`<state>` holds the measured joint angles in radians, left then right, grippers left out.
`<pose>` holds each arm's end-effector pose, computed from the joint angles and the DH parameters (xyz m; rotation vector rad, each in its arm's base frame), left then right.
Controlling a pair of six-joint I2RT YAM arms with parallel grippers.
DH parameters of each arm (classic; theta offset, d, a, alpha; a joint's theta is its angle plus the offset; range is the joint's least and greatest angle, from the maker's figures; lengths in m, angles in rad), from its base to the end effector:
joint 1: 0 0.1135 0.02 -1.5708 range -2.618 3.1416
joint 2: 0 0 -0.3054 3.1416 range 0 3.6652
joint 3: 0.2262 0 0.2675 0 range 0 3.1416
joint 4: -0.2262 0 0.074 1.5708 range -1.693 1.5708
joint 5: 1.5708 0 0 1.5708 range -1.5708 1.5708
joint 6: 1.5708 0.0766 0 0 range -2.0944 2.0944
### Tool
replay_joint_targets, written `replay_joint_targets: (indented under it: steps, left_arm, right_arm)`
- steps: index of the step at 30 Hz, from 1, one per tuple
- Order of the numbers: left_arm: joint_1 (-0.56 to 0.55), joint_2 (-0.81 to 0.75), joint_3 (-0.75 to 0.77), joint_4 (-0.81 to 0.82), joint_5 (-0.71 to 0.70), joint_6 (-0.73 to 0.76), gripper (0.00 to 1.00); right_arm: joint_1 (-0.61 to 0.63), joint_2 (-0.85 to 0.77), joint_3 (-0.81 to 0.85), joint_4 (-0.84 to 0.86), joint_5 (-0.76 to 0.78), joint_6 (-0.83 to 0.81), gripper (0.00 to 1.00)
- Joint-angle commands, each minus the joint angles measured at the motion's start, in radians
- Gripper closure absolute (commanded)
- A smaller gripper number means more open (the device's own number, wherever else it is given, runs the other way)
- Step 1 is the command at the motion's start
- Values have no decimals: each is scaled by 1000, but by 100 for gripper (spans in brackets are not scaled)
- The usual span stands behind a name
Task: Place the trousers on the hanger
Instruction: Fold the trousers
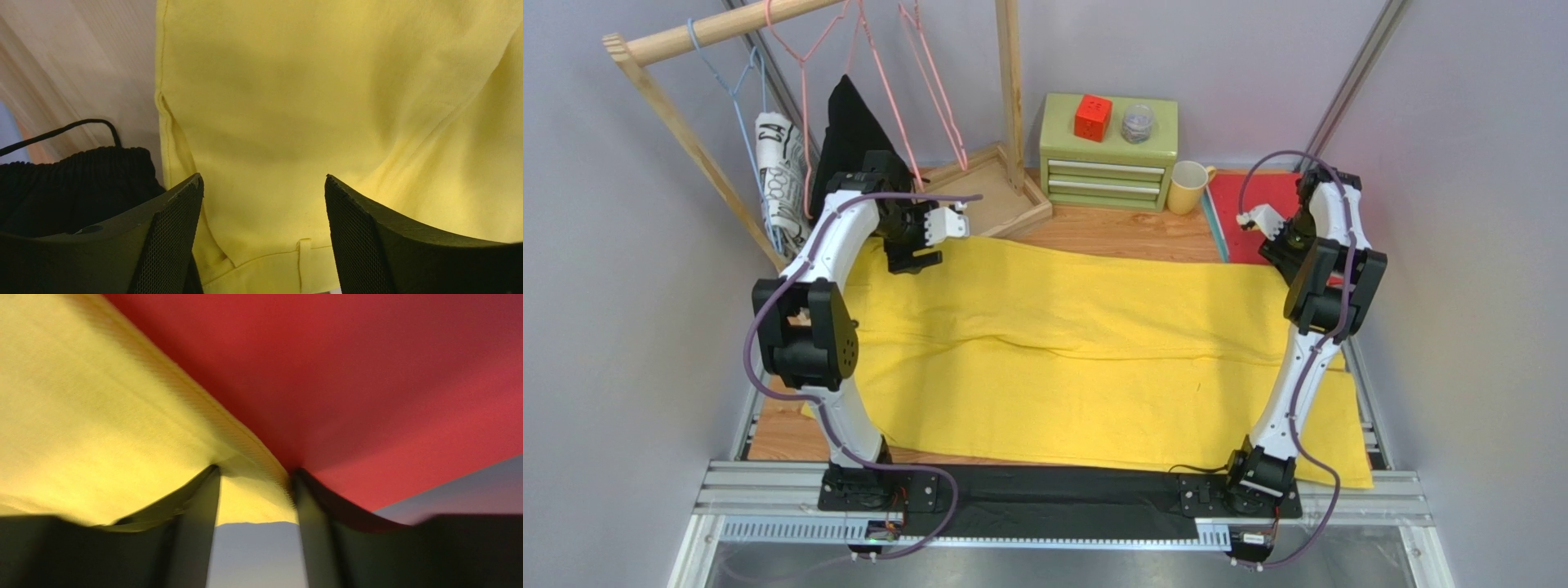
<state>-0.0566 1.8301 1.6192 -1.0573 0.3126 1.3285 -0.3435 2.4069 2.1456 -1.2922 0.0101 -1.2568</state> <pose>0.4076 -0.0467 0.2726 1.7827 2.0467 -0.0983 0.4861 -0.1747 0.1583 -1.3829 2.8153 -0.0305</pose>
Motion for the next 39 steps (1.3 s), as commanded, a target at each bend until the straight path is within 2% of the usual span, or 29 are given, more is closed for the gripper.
replay_joint_targets:
  steps: [1,5,8,10,17,20,24,26,29,30,32,33,36,39]
  left_arm:
    - [15,34,60,-24,13,89,23]
    - [20,107,149,-33,-6,104,26]
    - [20,162,204,-36,-44,123,27]
    - [20,185,222,-20,-50,129,27]
    - [20,259,297,10,-73,179,23]
    - [20,310,337,7,-127,208,21]
    - [20,371,390,-81,-176,253,21]
    - [23,400,435,-118,-176,261,24]
    - [24,420,464,-155,-182,270,41]
    - [24,422,465,-162,-182,273,57]
    - [24,411,467,-173,-158,282,70]
    - [24,402,466,-188,-146,284,81]
    - [21,351,452,-222,-113,284,100]
    - [23,259,383,-224,-93,279,100]
  right_arm:
    - [3,0,-1,19,7,-21,60]
    - [1,-22,-18,19,14,-46,82]
    - [3,-32,-23,16,22,-52,95]
    - [3,-38,-26,14,24,-50,100]
    - [4,-54,-39,17,14,-39,100]
    - [4,-58,-52,18,16,-36,100]
    - [6,-66,-64,30,25,-39,100]
    - [6,-74,-67,36,28,-36,100]
    - [6,-89,-69,44,21,-33,100]
    - [6,-94,-69,44,21,-33,100]
    - [6,-113,-69,44,14,-33,100]
    - [5,-121,-69,41,14,-33,100]
    - [1,-163,-76,27,4,-33,100]
    - [-5,-219,-110,22,-36,-38,100]
